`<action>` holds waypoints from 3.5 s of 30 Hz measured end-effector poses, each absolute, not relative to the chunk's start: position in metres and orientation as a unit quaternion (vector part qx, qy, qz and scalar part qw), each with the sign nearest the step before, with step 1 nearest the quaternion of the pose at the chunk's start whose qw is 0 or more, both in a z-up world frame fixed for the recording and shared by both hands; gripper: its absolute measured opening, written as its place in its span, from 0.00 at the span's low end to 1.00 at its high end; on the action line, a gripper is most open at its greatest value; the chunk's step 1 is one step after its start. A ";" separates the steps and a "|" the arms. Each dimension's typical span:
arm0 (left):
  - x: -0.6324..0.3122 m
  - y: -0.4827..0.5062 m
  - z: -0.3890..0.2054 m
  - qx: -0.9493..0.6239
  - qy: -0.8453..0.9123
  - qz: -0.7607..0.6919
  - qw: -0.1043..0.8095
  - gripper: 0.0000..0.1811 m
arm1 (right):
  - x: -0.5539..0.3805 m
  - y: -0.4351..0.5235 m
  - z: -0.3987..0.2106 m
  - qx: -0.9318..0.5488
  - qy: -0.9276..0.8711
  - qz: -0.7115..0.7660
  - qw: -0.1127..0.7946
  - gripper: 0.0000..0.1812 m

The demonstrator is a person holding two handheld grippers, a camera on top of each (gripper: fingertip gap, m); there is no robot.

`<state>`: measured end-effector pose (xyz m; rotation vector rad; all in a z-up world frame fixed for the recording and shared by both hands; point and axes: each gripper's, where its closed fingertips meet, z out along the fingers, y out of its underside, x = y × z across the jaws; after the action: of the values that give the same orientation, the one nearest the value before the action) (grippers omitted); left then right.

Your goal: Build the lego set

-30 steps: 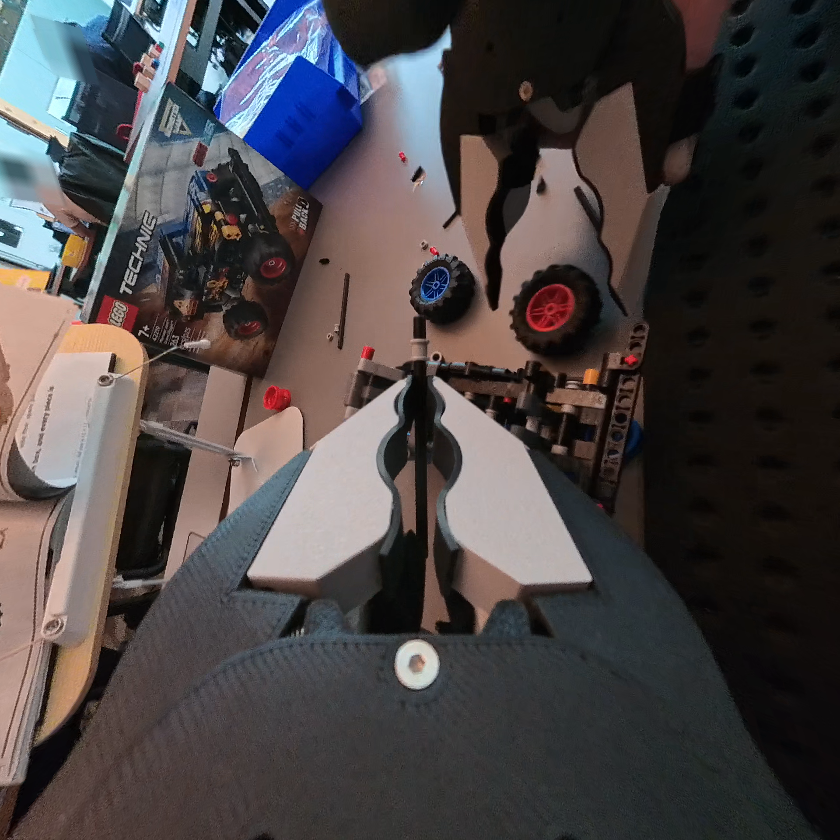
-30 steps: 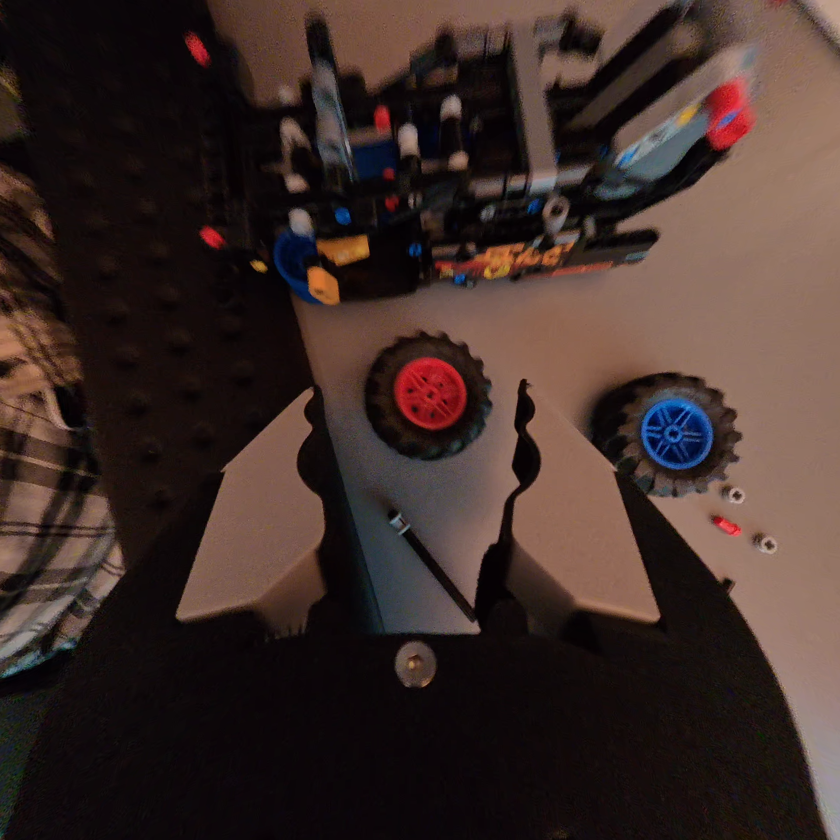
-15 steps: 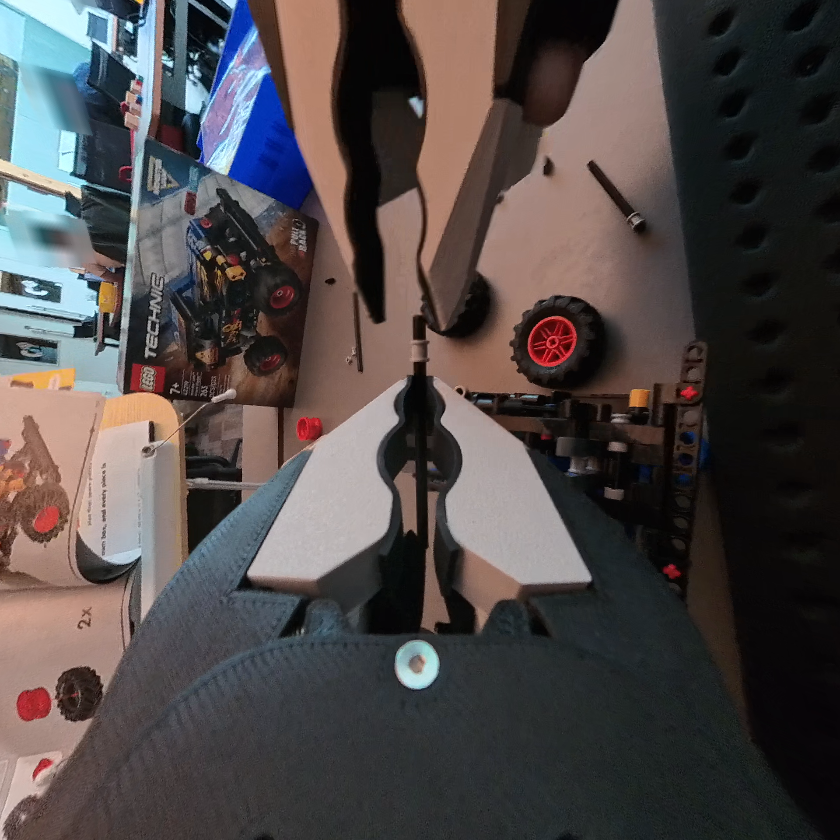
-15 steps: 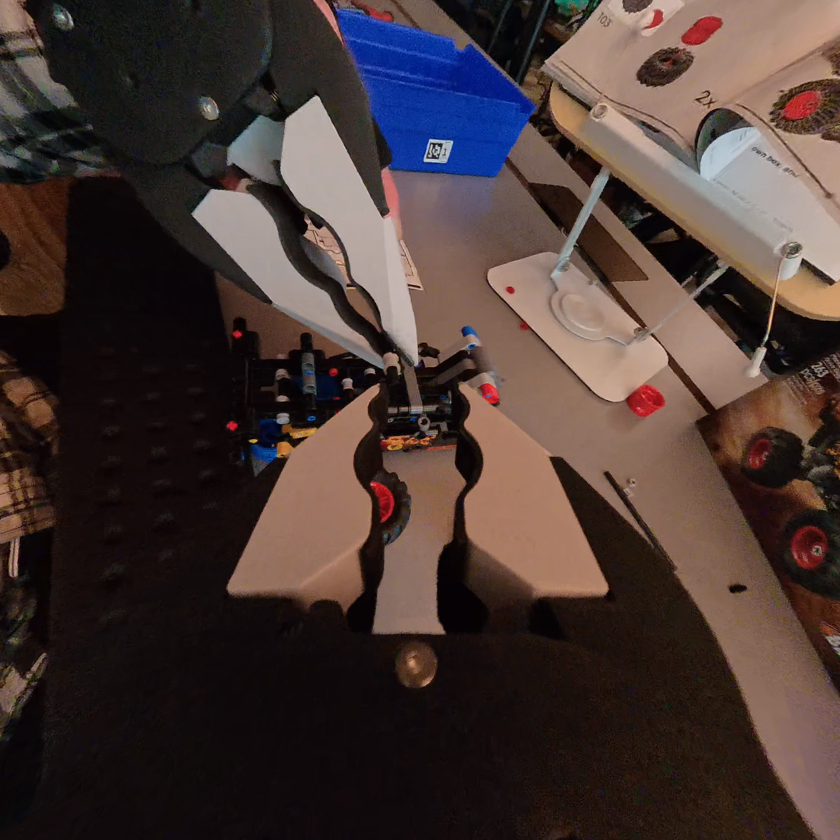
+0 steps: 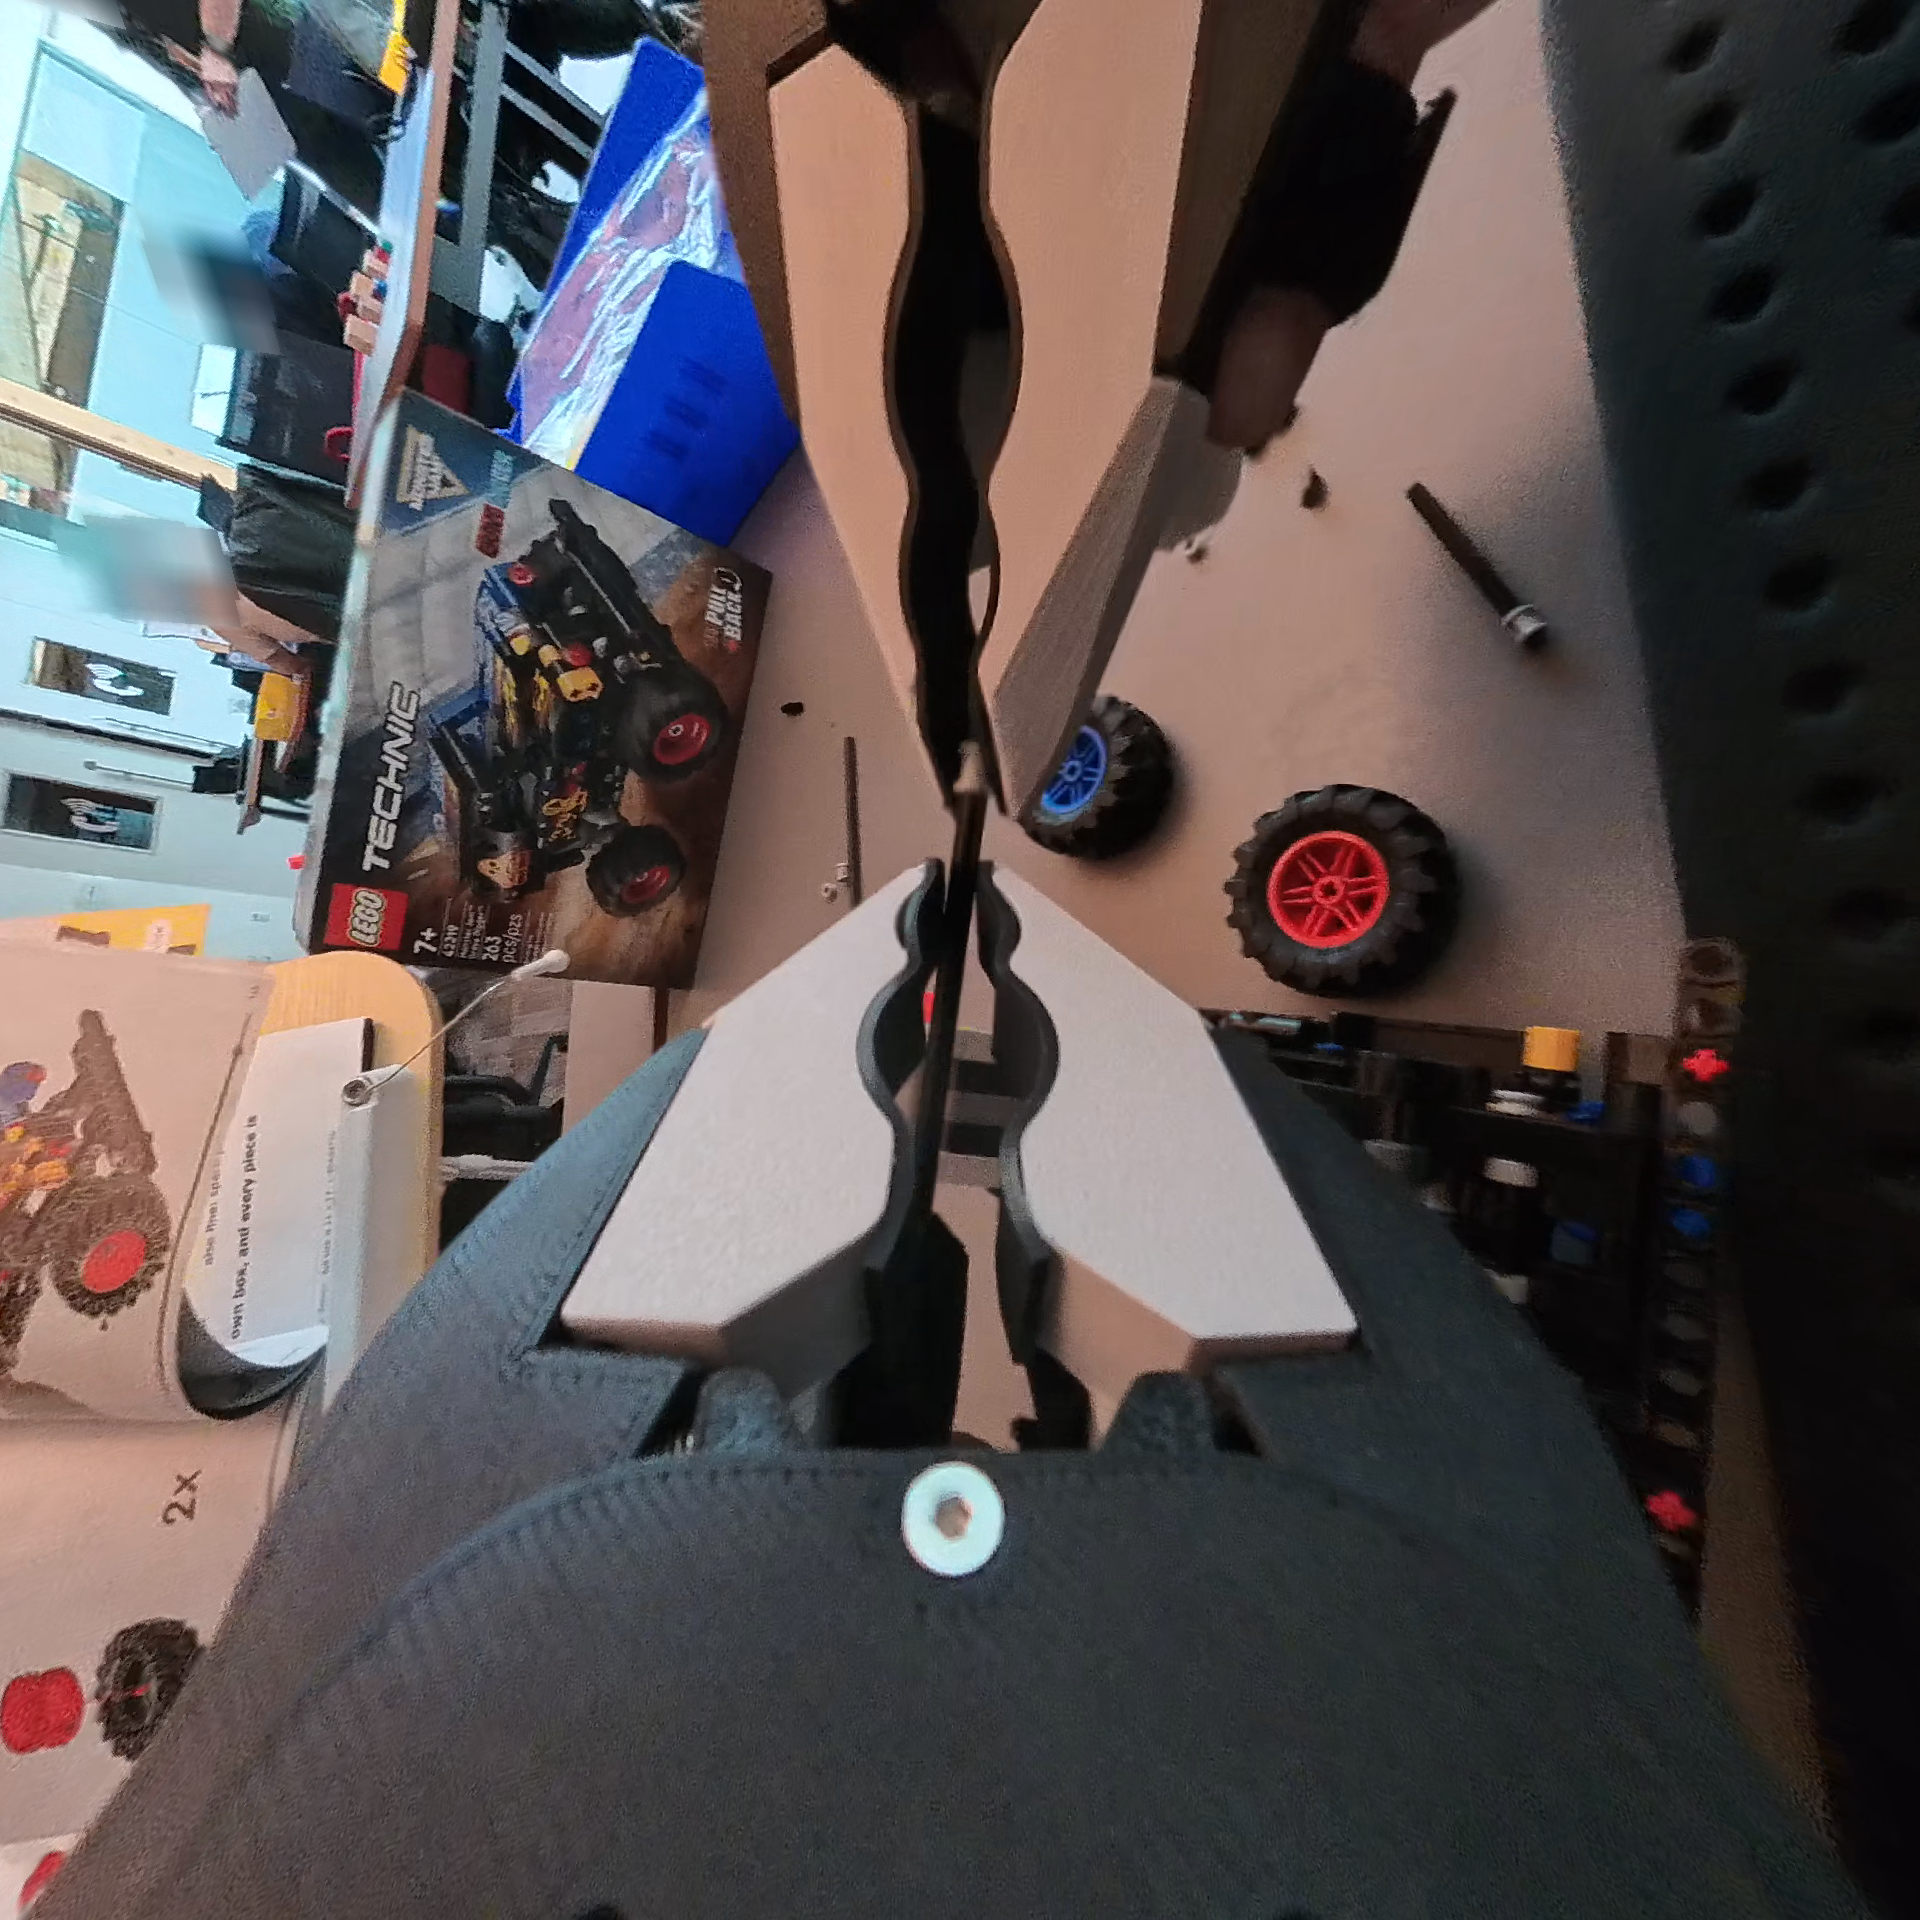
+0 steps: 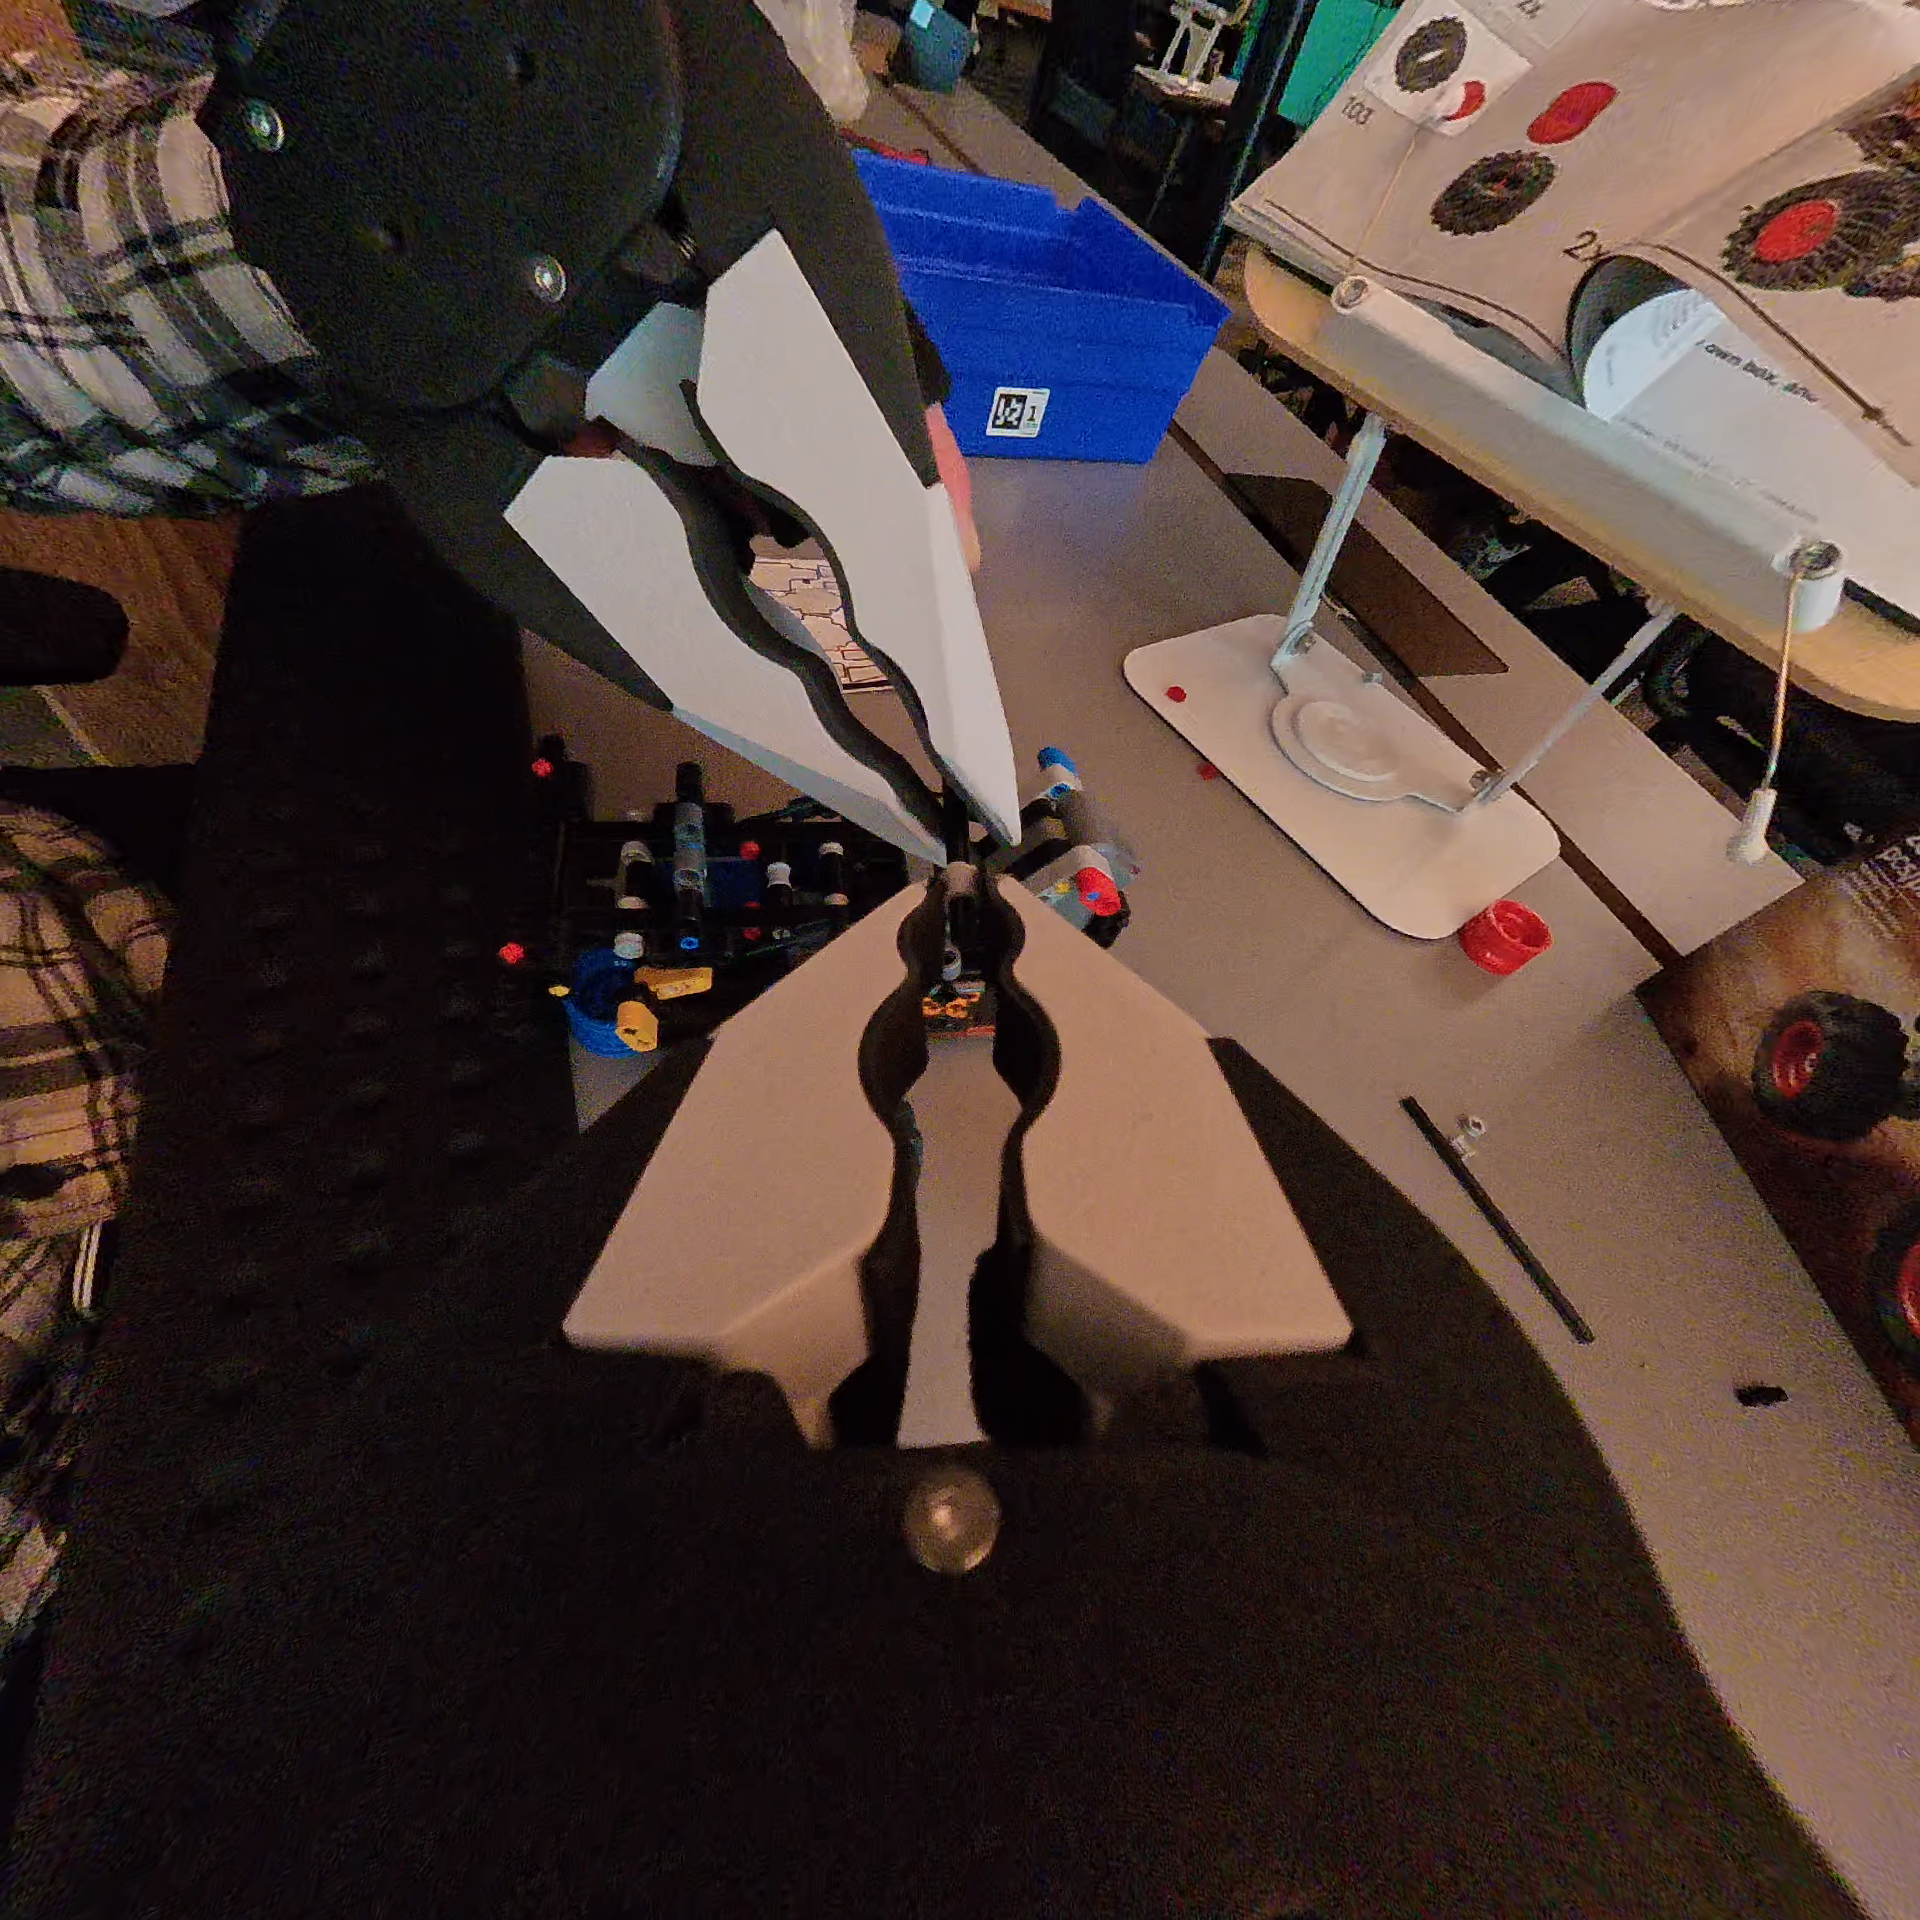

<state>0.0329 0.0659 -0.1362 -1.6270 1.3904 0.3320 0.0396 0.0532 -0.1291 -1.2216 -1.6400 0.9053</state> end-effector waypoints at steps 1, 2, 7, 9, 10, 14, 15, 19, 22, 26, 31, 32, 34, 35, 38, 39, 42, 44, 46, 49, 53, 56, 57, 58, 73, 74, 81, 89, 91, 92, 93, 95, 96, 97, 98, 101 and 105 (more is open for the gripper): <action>0.030 0.068 -0.134 -0.664 0.565 0.135 0.471 0.03 | 0.042 0.059 -0.129 -0.496 -0.653 0.370 0.437 0.02; 0.027 0.070 -0.133 -0.669 0.561 0.130 0.470 0.07 | 0.044 0.066 -0.130 -0.501 -0.647 0.376 0.436 0.02; 0.002 0.080 -0.120 -0.686 0.530 0.113 0.485 0.10 | 0.052 0.091 -0.140 -0.522 -0.630 0.389 0.424 0.02; -0.014 0.085 -0.128 -0.708 0.517 0.113 0.468 0.16 | 0.055 0.101 -0.148 -0.534 -0.623 0.404 0.405 0.02; -0.022 0.087 -0.131 -0.715 0.509 0.108 0.466 0.16 | 0.056 0.106 -0.154 -0.537 -0.624 0.403 0.399 0.02; -0.043 0.089 -0.151 -0.762 0.460 0.026 0.454 0.21 | 0.060 0.114 -0.170 -0.545 -0.627 0.403 0.384 0.02; -0.047 0.089 -0.155 -0.770 0.451 0.007 0.451 0.21 | 0.060 0.115 -0.171 -0.545 -0.626 0.406 0.383 0.02; -0.050 0.090 -0.169 -0.791 0.409 -0.087 0.447 0.20 | 0.059 0.116 -0.175 -0.541 -0.633 0.403 0.378 0.02; -0.052 0.090 -0.180 -0.800 0.394 -0.122 0.437 0.20 | 0.062 0.118 -0.175 -0.540 -0.633 0.403 0.381 0.02; -0.049 0.089 -0.183 -0.797 0.381 -0.162 0.440 0.17 | 0.063 0.117 -0.178 -0.542 -0.635 0.400 0.379 0.02; -0.047 0.089 -0.183 -0.791 0.379 -0.174 0.448 0.15 | 0.060 0.117 -0.179 -0.542 -0.638 0.392 0.382 0.02; -0.047 0.089 -0.184 -0.791 0.379 -0.173 0.449 0.15 | 0.060 0.117 -0.179 -0.542 -0.637 0.392 0.383 0.02; -0.047 0.090 -0.184 -0.790 0.377 -0.174 0.452 0.15 | 0.059 0.117 -0.179 -0.543 -0.638 0.390 0.382 0.02; -0.047 0.091 -0.184 -0.789 0.375 -0.176 0.453 0.15 | 0.059 0.117 -0.180 -0.544 -0.639 0.389 0.381 0.02; -0.046 0.091 -0.184 -0.787 0.373 -0.184 0.456 0.15 | 0.057 0.118 -0.180 -0.540 -0.647 0.379 0.383 0.02; -0.046 0.091 -0.184 -0.785 0.372 -0.186 0.459 0.15 | 0.056 0.118 -0.181 -0.537 -0.652 0.374 0.383 0.02; -0.044 0.092 -0.184 -0.784 0.364 -0.195 0.464 0.16 | 0.051 0.118 -0.184 -0.533 -0.665 0.369 0.370 0.02; -0.045 0.092 -0.184 -0.783 0.361 -0.197 0.467 0.16 | 0.050 0.122 -0.184 -0.531 -0.668 0.374 0.363 0.02; -0.044 0.093 -0.184 -0.780 0.359 -0.202 0.471 0.15 | 0.050 0.126 -0.181 -0.523 -0.676 0.374 0.360 0.02; -0.044 0.093 -0.184 -0.778 0.361 -0.205 0.472 0.15 | 0.048 0.129 -0.180 -0.506 -0.695 0.370 0.351 0.02; -0.044 0.092 -0.184 -0.773 0.358 -0.210 0.479 0.15 | 0.046 0.135 -0.180 -0.492 -0.705 0.370 0.352 0.01; -0.046 0.091 -0.184 -0.772 0.354 -0.216 0.482 0.15 | 0.044 0.136 -0.179 -0.464 -0.716 0.351 0.385 0.01; -0.045 0.091 -0.184 -0.770 0.352 -0.221 0.483 0.15 | 0.044 0.136 -0.182 -0.454 -0.727 0.327 0.399 0.02; -0.043 0.091 -0.183 -0.768 0.352 -0.226 0.484 0.15 | 0.042 0.134 -0.184 -0.441 -0.734 0.312 0.412 0.01; -0.031 0.090 -0.183 -0.756 0.373 -0.223 0.489 0.15 | 0.016 0.120 -0.188 -0.422 -0.757 0.272 0.418 0.02; -0.032 0.090 -0.183 -0.757 0.372 -0.222 0.489 0.15 | 0.014 0.119 -0.186 -0.436 -0.750 0.291 0.404 0.02; -0.046 0.086 -0.175 -0.755 0.356 -0.230 0.499 0.13 | 0.015 0.119 -0.191 -0.486 -0.720 0.365 0.335 0.02; -0.043 0.084 -0.189 -0.774 0.336 -0.275 0.460 0.07 | 0.011 0.113 -0.188 -0.434 -0.742 0.328 0.391 0.02; -0.041 0.085 -0.190 -0.774 0.329 -0.284 0.460 0.07 | 0.011 0.112 -0.189 -0.421 -0.751 0.316 0.399 0.02; -0.041 0.085 -0.190 -0.773 0.331 -0.284 0.460 0.07 | 0.011 0.112 -0.189 -0.420 -0.752 0.315 0.399 0.02; -0.041 0.085 -0.190 -0.774 0.333 -0.281 0.461 0.07 | 0.011 0.112 -0.189 -0.420 -0.752 0.316 0.397 0.02; -0.039 0.086 -0.189 -0.772 0.329 -0.285 0.463 0.08 | 0.009 0.110 -0.190 -0.418 -0.754 0.317 0.395 0.02; -0.038 0.087 -0.189 -0.770 0.330 -0.287 0.465 0.09 | 0.007 0.109 -0.190 -0.417 -0.757 0.316 0.392 0.02; -0.036 0.087 -0.188 -0.768 0.332 -0.288 0.466 0.09 | 0.005 0.108 -0.191 -0.415 -0.761 0.310 0.391 0.02; -0.035 0.088 -0.188 -0.768 0.333 -0.287 0.466 0.09 | 0.004 0.107 -0.191 -0.413 -0.764 0.304 0.391 0.02; -0.037 0.088 -0.189 -0.767 0.335 -0.284 0.467 0.09 | 0.001 0.107 -0.191 -0.413 -0.765 0.309 0.387 0.02; -0.037 0.087 -0.188 -0.767 0.343 -0.276 0.468 0.09 | -0.001 0.107 -0.192 -0.429 -0.754 0.327 0.374 0.02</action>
<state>-0.0367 0.0867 -0.1880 -1.8805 0.8405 -0.6764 -0.0013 0.1072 -0.1915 -1.0990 -1.9310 0.8361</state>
